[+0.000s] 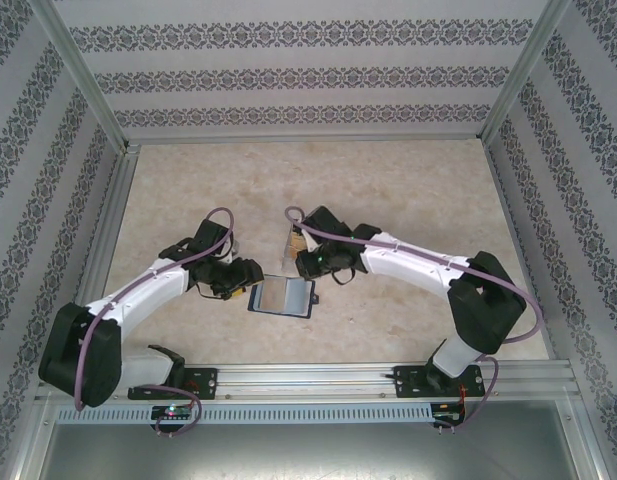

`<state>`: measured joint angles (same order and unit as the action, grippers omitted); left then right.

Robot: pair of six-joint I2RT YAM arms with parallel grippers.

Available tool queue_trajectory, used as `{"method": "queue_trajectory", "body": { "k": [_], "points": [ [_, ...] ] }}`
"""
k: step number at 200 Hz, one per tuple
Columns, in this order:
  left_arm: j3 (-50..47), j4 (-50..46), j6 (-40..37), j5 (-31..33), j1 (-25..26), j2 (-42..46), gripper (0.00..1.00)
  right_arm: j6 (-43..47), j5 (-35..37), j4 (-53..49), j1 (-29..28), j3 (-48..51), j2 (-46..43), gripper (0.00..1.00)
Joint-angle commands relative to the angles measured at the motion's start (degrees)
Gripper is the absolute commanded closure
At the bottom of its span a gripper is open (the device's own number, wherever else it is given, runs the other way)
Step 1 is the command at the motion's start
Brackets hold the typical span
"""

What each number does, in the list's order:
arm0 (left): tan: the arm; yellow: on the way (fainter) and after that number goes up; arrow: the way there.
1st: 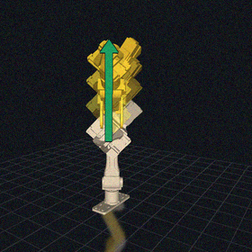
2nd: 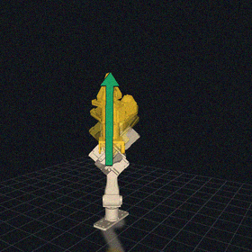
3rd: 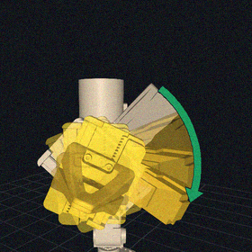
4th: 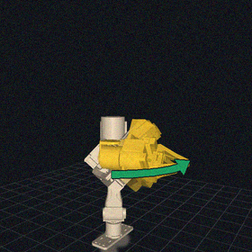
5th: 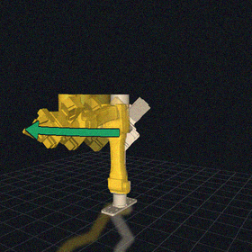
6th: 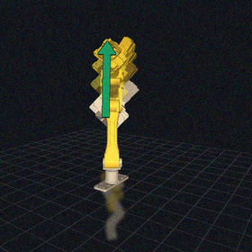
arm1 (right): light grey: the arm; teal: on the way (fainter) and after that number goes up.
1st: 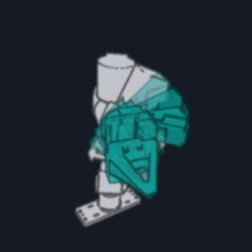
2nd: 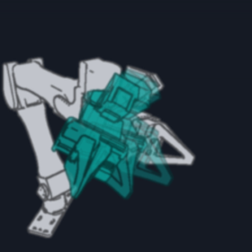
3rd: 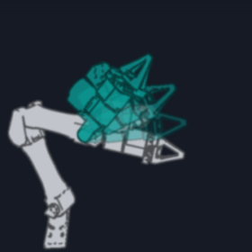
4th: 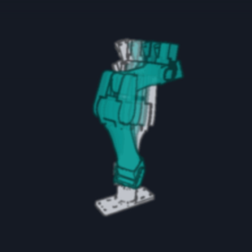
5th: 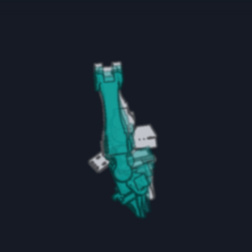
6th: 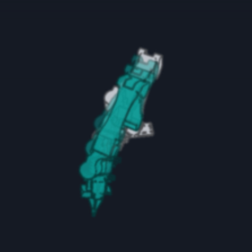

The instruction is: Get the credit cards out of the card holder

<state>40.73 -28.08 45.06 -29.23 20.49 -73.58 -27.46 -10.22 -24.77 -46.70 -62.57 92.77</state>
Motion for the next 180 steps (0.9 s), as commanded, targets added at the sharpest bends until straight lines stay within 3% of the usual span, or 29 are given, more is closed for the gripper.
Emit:
{"method": "queue_trajectory", "body": {
  "k": [1,180],
  "points": [
    [-0.9,5.0,-0.5,-4.1,-0.4,-2.5,0.43,-7.2,0.2,5.6,-2.2,3.5,0.4,0.88],
    [-0.8,10.4,-1.6,-5.7,4.4,-13.4,0.51,-10.1,3.7,9.1,-5.9,9.2,6.1,0.96]
  ]
}}
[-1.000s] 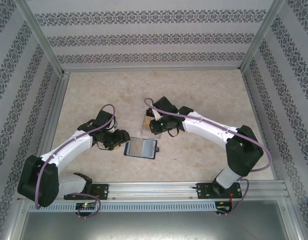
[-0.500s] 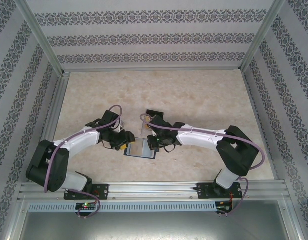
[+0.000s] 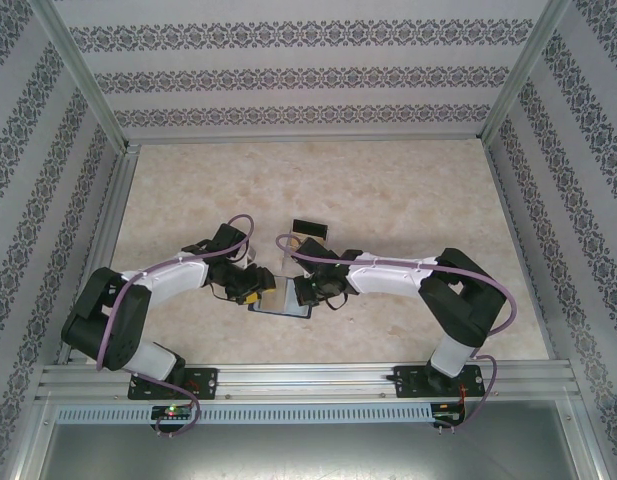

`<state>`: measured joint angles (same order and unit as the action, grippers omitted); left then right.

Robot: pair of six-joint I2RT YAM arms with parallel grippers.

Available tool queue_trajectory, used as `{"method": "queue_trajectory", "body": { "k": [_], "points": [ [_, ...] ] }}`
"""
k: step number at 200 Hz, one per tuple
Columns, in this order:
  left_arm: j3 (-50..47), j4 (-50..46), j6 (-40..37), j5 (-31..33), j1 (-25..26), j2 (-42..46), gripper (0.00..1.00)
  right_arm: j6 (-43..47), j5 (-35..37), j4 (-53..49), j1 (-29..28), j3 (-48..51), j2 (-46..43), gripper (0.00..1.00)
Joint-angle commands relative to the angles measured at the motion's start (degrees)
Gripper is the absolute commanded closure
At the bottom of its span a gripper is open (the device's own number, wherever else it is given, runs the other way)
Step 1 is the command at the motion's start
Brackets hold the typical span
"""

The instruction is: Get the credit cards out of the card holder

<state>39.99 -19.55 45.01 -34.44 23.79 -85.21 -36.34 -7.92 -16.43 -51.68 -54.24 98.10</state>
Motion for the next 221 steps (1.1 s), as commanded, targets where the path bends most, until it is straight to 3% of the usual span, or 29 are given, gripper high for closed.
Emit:
{"method": "queue_trajectory", "body": {
  "k": [1,53,121,169,221],
  "points": [
    [-0.1,1.9,-1.6,-0.5,1.1,-1.7,0.51,-1.3,1.4,0.7,-1.0,0.9,0.8,0.96],
    [-0.2,4.0,-1.6,-2.4,1.8,-1.6,0.50,-1.7,1.0,1.7,-1.0,1.6,1.3,0.96],
    [-0.4,6.5,-1.5,-5.2,2.5,-1.6,0.36,-2.2,0.5,2.2,-1.1,1.9,1.9,0.96],
    [0.1,3.5,-1.9,-2.2,2.6,0.0,0.36,-2.9,2.4,0.6,-1.1,2.2,-0.8,0.96],
    [0.5,1.5,-2.5,-0.2,2.6,2.0,0.35,-6.3,5.4,-0.9,-1.1,5.5,-6.5,0.86]
  ]
}}
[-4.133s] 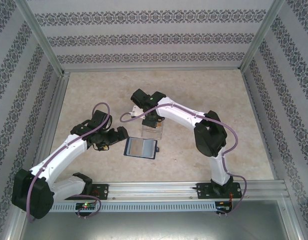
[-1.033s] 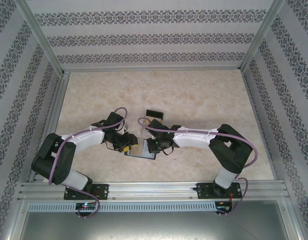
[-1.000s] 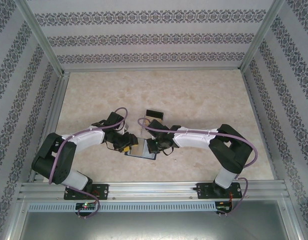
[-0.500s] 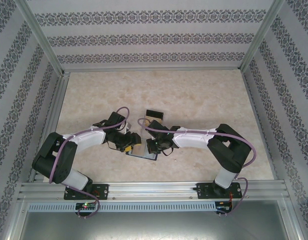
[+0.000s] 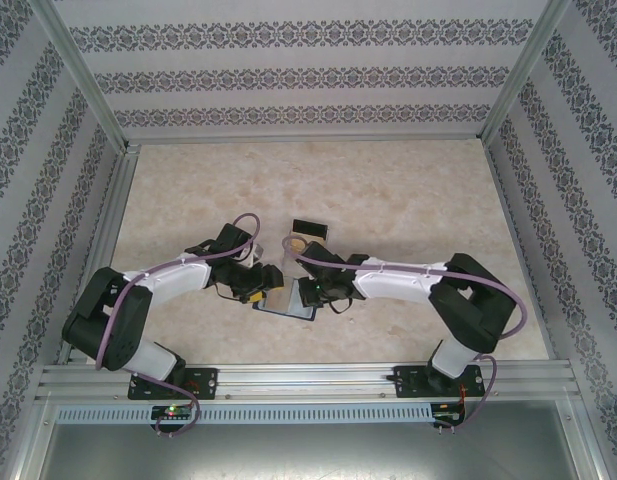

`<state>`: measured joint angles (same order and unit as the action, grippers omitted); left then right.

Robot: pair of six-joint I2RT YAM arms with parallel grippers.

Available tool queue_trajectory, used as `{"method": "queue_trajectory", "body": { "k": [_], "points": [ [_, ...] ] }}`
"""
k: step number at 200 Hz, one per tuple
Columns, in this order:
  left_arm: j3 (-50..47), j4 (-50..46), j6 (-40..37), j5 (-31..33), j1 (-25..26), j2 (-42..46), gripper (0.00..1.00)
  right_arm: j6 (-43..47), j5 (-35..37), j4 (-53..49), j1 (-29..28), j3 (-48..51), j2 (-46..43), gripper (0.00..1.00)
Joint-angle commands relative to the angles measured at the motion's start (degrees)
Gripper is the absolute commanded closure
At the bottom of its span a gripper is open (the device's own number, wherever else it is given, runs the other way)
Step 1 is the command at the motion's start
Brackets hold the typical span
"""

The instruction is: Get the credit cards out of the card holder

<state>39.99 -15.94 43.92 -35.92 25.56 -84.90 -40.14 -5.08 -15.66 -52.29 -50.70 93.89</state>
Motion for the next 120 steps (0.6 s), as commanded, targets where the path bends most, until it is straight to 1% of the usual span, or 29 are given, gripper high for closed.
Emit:
{"method": "queue_trajectory", "body": {
  "k": [1,29,75,120],
  "points": [
    [0.5,-2.1,-1.4,1.3,0.9,1.7,0.35,-2.6,2.5,-1.6,-0.4,2.1,-2.3,0.86],
    [0.4,-0.9,-1.4,0.3,0.9,1.9,0.36,-4.1,1.9,-0.3,-0.4,4.0,-1.5,0.82],
    [0.4,0.6,-1.6,-1.1,1.3,-0.1,0.38,-3.8,0.4,1.3,-0.4,3.5,2.9,0.84],
    [0.5,0.3,-2.0,-0.4,1.6,-1.2,0.38,-3.7,0.1,1.8,-0.5,3.6,3.4,0.84]
  ]
}}
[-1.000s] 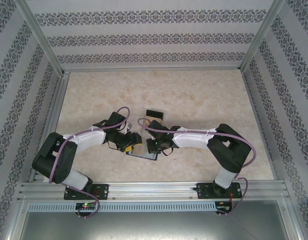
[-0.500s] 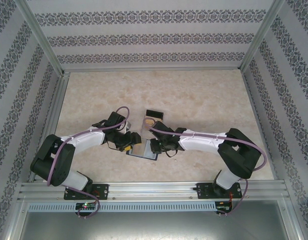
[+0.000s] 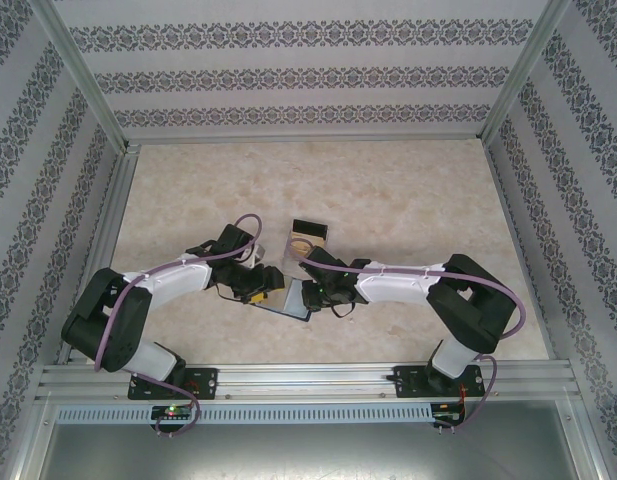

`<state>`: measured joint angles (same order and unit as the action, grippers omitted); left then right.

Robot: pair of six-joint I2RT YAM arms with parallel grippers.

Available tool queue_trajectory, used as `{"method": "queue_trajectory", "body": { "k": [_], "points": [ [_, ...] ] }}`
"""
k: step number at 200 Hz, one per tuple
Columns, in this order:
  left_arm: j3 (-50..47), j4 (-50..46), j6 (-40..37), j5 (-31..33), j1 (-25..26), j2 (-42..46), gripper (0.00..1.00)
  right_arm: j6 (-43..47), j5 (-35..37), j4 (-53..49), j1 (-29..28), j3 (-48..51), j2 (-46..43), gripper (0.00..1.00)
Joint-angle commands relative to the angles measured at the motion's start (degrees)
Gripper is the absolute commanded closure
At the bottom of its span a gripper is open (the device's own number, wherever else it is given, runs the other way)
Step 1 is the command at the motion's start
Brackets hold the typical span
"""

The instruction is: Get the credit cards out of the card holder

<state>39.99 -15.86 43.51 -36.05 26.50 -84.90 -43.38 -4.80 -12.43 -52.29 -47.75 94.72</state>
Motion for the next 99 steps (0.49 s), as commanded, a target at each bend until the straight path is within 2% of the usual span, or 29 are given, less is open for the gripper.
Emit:
{"method": "queue_trajectory", "body": {
  "k": [1,45,80,99],
  "points": [
    [0.5,0.2,-1.6,-0.2,0.7,-1.2,0.38,-0.5,-0.1,-1.4,-0.5,0.6,2.5,0.84],
    [0.7,-1.2,-1.6,2.9,0.7,1.9,0.39,-0.6,-0.2,-1.5,-0.5,1.0,2.3,0.84],
    [1.3,-4.1,-1.5,9.4,0.7,5.7,0.39,-0.6,-0.6,-1.2,-0.5,1.1,2.6,0.84],
    [1.2,-4.2,-1.7,10.0,0.6,5.7,0.39,-0.6,-0.7,-1.1,-0.6,1.0,2.7,0.84]
  ]
}}
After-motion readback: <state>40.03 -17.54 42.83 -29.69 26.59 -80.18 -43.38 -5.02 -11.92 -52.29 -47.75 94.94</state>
